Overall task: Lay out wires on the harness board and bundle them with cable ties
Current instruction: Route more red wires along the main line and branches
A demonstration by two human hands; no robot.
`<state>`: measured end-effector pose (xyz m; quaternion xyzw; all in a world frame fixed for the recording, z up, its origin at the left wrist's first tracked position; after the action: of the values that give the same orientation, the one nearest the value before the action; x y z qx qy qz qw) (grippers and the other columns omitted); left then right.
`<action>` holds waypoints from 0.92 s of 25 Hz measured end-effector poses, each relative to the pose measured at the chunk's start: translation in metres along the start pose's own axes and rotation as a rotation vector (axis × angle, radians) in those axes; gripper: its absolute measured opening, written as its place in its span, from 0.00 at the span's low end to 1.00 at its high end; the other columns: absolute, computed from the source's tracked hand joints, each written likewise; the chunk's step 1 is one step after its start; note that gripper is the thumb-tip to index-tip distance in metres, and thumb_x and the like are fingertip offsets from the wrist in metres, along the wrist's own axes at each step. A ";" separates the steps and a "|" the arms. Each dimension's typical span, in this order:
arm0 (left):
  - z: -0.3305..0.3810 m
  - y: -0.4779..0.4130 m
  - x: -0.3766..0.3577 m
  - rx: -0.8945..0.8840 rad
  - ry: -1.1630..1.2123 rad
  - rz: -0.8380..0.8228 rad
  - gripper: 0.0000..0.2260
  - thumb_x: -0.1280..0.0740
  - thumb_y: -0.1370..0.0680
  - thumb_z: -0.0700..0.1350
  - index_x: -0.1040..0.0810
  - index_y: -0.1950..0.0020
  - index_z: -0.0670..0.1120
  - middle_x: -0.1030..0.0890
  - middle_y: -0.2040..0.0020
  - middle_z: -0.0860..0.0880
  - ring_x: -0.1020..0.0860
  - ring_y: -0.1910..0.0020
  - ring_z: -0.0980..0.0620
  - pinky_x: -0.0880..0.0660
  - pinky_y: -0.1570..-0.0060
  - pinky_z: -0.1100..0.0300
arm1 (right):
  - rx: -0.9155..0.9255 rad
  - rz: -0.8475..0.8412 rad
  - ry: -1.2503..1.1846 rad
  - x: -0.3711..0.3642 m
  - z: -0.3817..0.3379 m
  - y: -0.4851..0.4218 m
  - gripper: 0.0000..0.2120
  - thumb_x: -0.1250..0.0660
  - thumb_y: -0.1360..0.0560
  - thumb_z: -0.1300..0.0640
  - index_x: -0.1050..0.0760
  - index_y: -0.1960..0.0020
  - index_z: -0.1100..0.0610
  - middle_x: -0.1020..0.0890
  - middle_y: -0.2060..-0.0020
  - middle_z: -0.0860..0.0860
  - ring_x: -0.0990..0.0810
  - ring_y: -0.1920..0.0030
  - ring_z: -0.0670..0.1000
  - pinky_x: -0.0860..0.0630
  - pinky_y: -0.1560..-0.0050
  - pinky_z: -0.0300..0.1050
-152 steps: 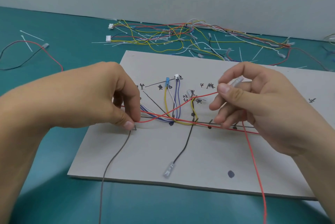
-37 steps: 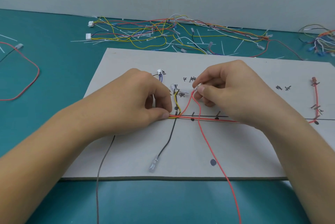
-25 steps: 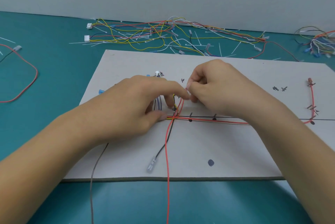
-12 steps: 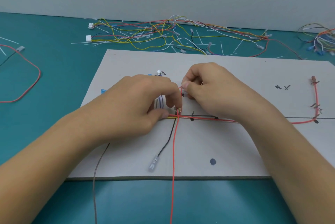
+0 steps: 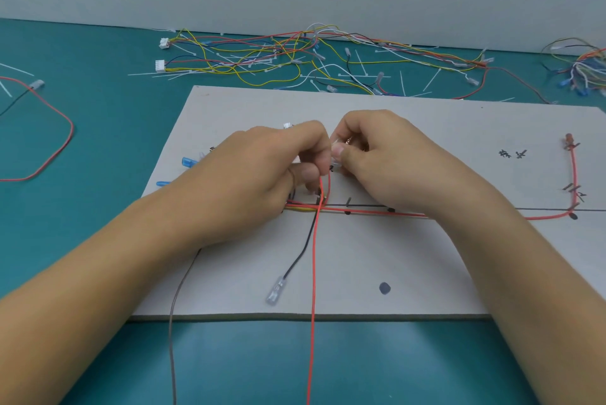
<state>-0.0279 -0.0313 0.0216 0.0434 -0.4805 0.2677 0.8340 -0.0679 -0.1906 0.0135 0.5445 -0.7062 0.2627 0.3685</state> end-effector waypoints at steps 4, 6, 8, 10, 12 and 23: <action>-0.003 0.001 0.002 0.030 0.033 0.038 0.12 0.35 0.19 0.40 0.28 0.53 0.58 0.23 0.62 0.72 0.26 0.64 0.66 0.35 0.64 0.59 | 0.002 0.023 0.032 -0.003 0.002 -0.001 0.05 0.34 0.19 0.52 0.22 0.53 0.49 0.22 0.63 0.44 0.25 0.61 0.43 0.33 0.64 0.41; -0.005 0.001 0.002 0.046 0.017 0.064 0.12 0.33 0.20 0.39 0.27 0.54 0.57 0.23 0.58 0.67 0.25 0.62 0.65 0.33 0.62 0.58 | 0.009 0.040 0.056 -0.005 0.002 -0.001 0.04 0.34 0.20 0.52 0.22 0.52 0.49 0.22 0.62 0.43 0.25 0.60 0.44 0.33 0.64 0.41; -0.007 0.001 0.004 0.064 0.007 0.089 0.10 0.32 0.20 0.40 0.24 0.54 0.57 0.24 0.53 0.59 0.24 0.62 0.60 0.29 0.59 0.53 | 0.016 0.053 0.066 -0.006 0.001 -0.002 0.04 0.34 0.20 0.52 0.22 0.52 0.49 0.23 0.62 0.43 0.25 0.59 0.45 0.32 0.63 0.40; -0.006 0.002 0.005 0.081 -0.004 0.089 0.11 0.31 0.21 0.41 0.24 0.55 0.57 0.25 0.50 0.57 0.24 0.61 0.59 0.26 0.56 0.50 | 0.016 0.063 0.063 -0.007 0.001 -0.002 0.04 0.34 0.20 0.52 0.22 0.53 0.49 0.23 0.62 0.43 0.25 0.60 0.44 0.33 0.64 0.41; -0.005 0.002 0.005 0.090 -0.012 0.071 0.11 0.30 0.22 0.40 0.24 0.56 0.57 0.24 0.51 0.57 0.25 0.59 0.58 0.25 0.54 0.47 | 0.017 0.069 0.062 -0.007 0.002 -0.002 0.04 0.33 0.20 0.51 0.21 0.53 0.49 0.23 0.64 0.43 0.25 0.61 0.44 0.33 0.64 0.42; -0.004 0.005 0.009 0.146 0.094 0.202 0.11 0.33 0.20 0.36 0.22 0.54 0.52 0.21 0.60 0.58 0.22 0.66 0.59 0.30 0.67 0.70 | 0.008 0.075 0.006 -0.003 0.001 0.001 0.05 0.34 0.20 0.51 0.22 0.54 0.48 0.22 0.65 0.44 0.25 0.63 0.42 0.35 0.67 0.41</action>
<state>-0.0241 -0.0220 0.0258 0.0429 -0.4221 0.3862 0.8191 -0.0687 -0.1894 0.0099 0.5183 -0.7238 0.2808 0.3585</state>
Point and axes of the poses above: each hand's wrist, its own y-axis away from the middle knuckle, its own x-axis out of the back of the hand, z = x × y, the point moved 5 cm from there along -y, towards the middle knuckle
